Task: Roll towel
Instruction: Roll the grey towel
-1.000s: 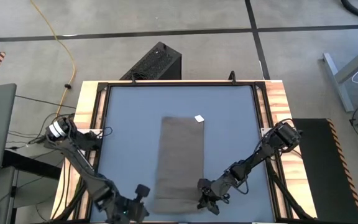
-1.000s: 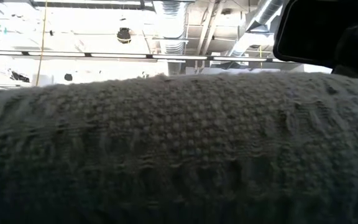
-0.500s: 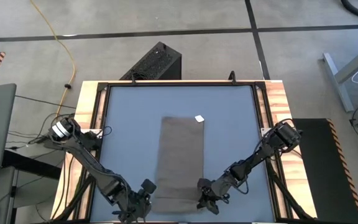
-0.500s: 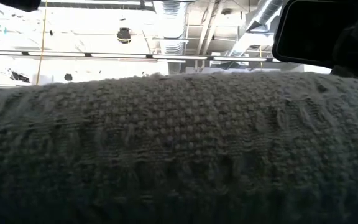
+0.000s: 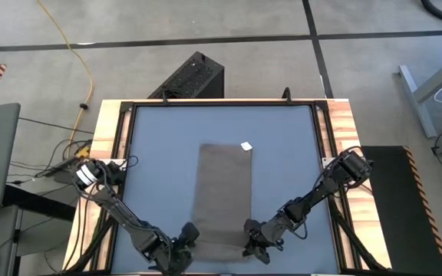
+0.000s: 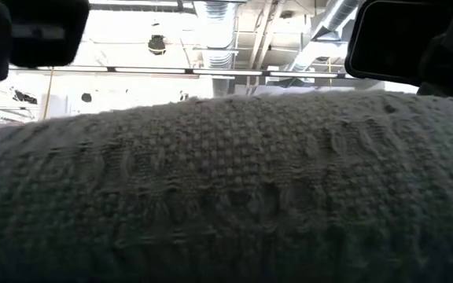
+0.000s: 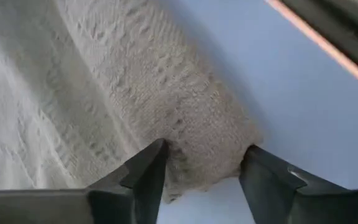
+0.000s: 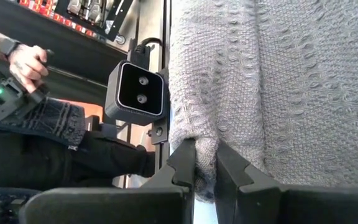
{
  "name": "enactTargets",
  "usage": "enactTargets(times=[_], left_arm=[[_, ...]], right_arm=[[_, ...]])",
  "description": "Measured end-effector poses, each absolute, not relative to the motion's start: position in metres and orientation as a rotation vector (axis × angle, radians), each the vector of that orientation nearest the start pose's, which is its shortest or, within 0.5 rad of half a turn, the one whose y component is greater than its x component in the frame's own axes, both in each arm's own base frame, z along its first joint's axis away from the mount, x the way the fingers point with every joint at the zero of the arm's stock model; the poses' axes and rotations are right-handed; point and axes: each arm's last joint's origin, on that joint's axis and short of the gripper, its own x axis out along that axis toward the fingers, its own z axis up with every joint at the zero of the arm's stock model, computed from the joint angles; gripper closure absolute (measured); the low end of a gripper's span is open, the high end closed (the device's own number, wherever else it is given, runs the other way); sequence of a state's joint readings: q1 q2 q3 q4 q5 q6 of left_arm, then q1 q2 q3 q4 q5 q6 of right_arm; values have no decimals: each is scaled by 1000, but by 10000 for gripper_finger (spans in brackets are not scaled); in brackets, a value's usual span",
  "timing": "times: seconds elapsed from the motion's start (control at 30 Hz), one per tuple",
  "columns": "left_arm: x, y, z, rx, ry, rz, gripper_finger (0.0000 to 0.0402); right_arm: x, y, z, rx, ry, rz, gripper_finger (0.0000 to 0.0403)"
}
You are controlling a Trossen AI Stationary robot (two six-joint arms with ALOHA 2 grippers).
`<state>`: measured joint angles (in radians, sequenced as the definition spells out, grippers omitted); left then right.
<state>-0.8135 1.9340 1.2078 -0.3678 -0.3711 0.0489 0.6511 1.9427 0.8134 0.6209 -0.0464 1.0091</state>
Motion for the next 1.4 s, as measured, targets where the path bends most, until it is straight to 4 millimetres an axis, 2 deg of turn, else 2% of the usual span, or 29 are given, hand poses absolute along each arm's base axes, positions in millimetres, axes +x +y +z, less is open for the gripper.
enactTargets(times=[0.07,0.23,0.37,0.57,0.7,0.93,1.03,1.2,1.4], left_arm=[[269,-269,148,622,912,-398,259],[270,-269,148,416,954,-343,379],[275,-269,149,209,1005,-394,393],[286,-268,153,-8,1039,-494,398],[287,-261,147,-173,1034,-543,399],[274,-242,115,-600,1020,-532,400],[267,-234,108,-727,969,-533,400],[260,-228,102,-826,974,-488,372],[257,-229,108,-829,1008,-570,318]], right_arm=[[285,219,106,799,786,363,354],[285,219,106,833,794,339,354],[284,220,106,899,812,312,354],[278,226,105,992,851,274,354],[274,231,104,1083,895,230,354],[271,231,100,1249,972,102,354],[270,230,99,1290,997,52,354],[271,225,96,1324,1016,-9,354],[273,220,94,1328,1028,-39,354]])
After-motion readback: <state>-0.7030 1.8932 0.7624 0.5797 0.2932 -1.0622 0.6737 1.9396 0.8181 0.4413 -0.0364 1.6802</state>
